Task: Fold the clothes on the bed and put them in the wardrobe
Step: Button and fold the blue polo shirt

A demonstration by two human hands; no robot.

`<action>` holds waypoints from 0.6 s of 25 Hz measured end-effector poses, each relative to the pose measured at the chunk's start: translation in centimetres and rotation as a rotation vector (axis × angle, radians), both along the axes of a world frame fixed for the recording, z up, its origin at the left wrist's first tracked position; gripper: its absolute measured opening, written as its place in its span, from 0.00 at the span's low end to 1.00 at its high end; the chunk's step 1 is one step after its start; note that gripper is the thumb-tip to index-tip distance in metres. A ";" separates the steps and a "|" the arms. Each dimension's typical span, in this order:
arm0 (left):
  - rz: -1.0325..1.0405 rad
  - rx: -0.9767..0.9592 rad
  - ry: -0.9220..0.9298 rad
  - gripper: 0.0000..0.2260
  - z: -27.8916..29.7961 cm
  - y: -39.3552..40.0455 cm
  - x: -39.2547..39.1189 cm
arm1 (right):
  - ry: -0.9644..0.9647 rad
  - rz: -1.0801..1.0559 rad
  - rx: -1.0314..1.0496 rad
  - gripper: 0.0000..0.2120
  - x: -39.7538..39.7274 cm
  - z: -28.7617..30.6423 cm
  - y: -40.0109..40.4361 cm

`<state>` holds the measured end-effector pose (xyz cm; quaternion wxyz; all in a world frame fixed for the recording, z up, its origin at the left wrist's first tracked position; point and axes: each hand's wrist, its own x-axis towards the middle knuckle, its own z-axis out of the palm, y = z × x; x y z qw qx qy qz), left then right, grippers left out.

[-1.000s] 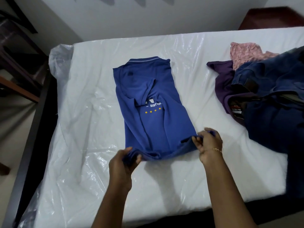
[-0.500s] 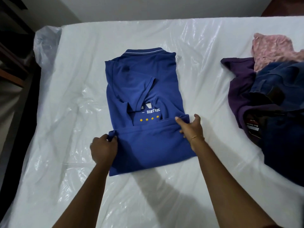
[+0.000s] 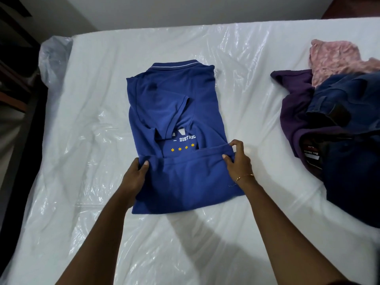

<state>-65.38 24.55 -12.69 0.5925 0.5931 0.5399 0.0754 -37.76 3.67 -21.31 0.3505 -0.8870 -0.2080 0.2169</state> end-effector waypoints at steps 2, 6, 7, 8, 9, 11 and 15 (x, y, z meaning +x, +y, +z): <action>0.010 0.056 0.053 0.09 -1.0 -0.4 -0.4 | -0.003 0.047 -0.036 0.14 0.0 -0.3 -0.6; 0.092 0.074 0.172 0.11 -1.9 -4.3 -5.1 | 0.026 0.110 -0.141 0.06 -1.5 -0.6 -5.5; 0.114 0.065 0.194 0.13 -1.8 -5.6 -6.5 | 0.061 0.123 -0.152 0.06 -2.3 -0.7 -7.2; 0.112 0.083 0.235 0.16 -1.8 -7.1 -7.9 | 0.083 0.115 -0.168 0.07 -3.3 -0.8 -9.0; 0.101 0.117 0.260 0.18 -1.6 -8.6 -9.3 | 0.109 0.115 -0.172 0.09 -4.2 -0.9 -10.8; 0.087 0.212 0.214 0.12 -1.2 -11.2 -11.9 | 0.081 0.137 -0.220 0.19 -6.0 -1.5 -14.8; -0.218 0.573 0.180 0.24 -1.6 -11.8 -16.7 | -0.006 0.141 -0.180 0.05 -9.1 2.8 -17.6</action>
